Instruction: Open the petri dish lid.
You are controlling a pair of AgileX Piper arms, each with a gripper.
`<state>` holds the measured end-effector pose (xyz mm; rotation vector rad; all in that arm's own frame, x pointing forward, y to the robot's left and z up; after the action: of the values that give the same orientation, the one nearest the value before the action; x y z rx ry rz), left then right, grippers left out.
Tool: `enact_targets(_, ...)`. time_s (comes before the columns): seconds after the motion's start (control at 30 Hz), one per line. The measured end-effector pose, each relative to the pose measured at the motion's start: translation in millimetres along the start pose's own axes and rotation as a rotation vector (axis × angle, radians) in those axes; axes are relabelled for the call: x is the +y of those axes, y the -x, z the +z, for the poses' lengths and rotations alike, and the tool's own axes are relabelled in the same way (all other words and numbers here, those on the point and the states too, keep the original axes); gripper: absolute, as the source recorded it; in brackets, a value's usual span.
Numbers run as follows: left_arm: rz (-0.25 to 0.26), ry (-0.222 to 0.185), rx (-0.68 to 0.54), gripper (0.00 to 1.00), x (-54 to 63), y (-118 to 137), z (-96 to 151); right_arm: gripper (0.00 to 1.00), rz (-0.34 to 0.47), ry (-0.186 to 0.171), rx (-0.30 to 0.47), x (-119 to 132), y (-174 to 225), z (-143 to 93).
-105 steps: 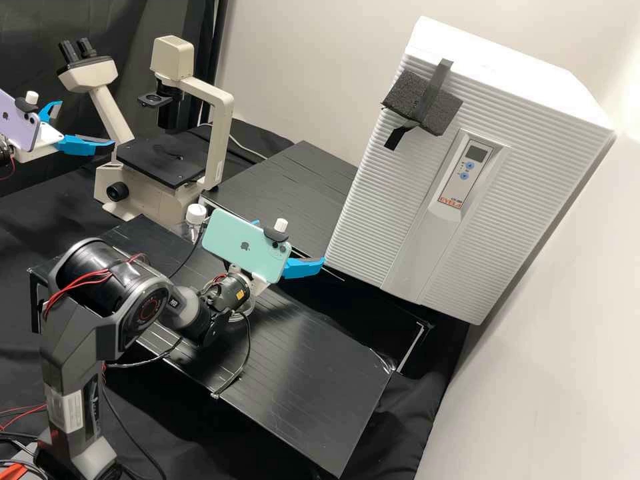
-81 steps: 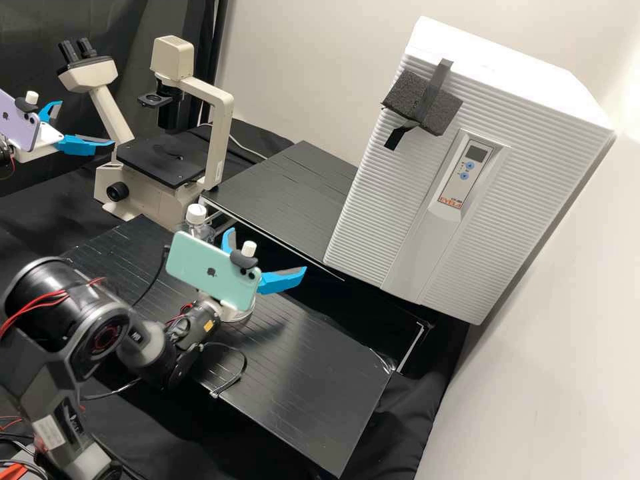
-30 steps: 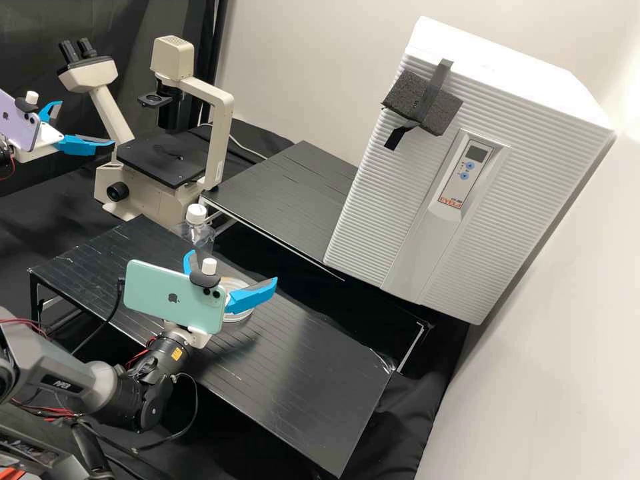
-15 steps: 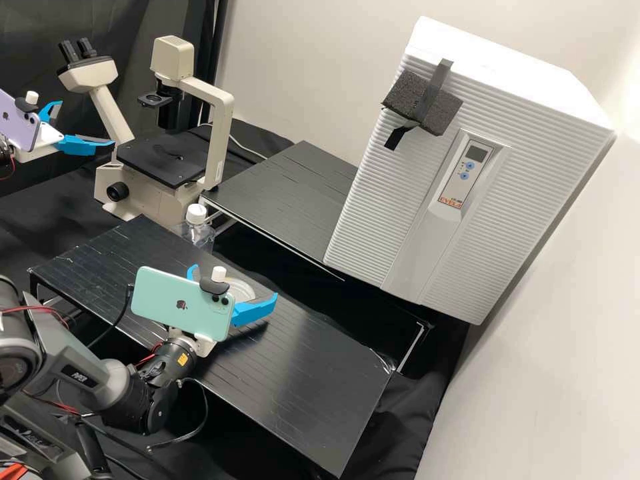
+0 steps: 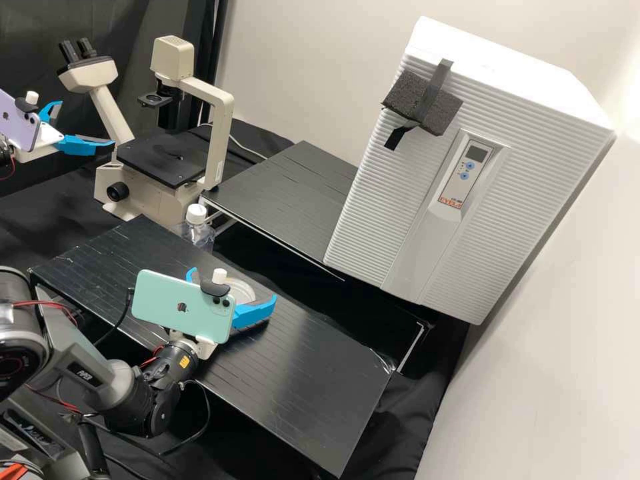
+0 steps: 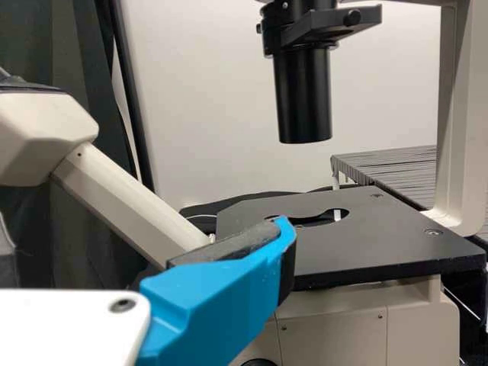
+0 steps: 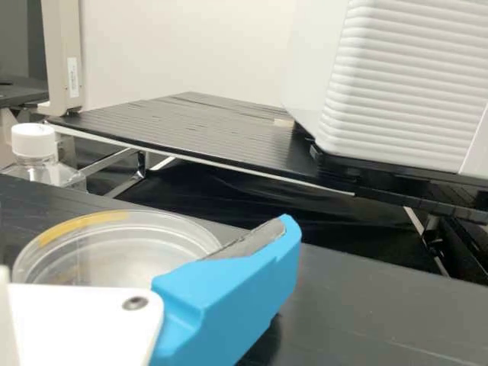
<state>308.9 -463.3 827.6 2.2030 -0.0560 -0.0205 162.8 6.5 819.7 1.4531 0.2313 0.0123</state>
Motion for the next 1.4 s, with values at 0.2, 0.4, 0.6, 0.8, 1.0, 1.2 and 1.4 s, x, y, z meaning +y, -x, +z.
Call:
enact_targets(0.2,0.0,0.0,0.0,1.0,0.0,0.0,0.0,0.0,-0.011,-0.01,-0.007,-1.6,-0.9,2.0)
enact_targets(0.4,0.0,0.0,0.0,1.0,0.0,0.0,0.0,0.0,-0.015,-0.012,-0.007,-2.1,-1.1,2.4)
enact_targets(0.6,0.0,0.0,0.0,1.0,0.0,0.0,0.0,0.0,-0.013,-0.012,-0.003,-1.9,-1.1,2.1)
enact_targets(0.8,0.0,0.0,0.0,1.0,0.0,0.0,0.0,0.0,-0.013,-0.012,-0.003,-1.9,-1.1,2.1)
enact_targets(1.0,0.0,0.0,0.0,1.0,0.0,0.0,0.0,0.0,-0.014,-0.014,-0.004,-2.1,-1.2,2.4)
enact_targets(1.2,0.0,0.0,0.0,1.0,0.0,0.0,0.0,0.0,-0.015,-0.03,-0.005,-1.8,-0.8,2.7)
enact_targets(1.4,0.0,0.0,0.0,1.0,0.0,0.0,0.0,0.0,0.009,-0.073,-0.005,4.3,5.2,1.3)
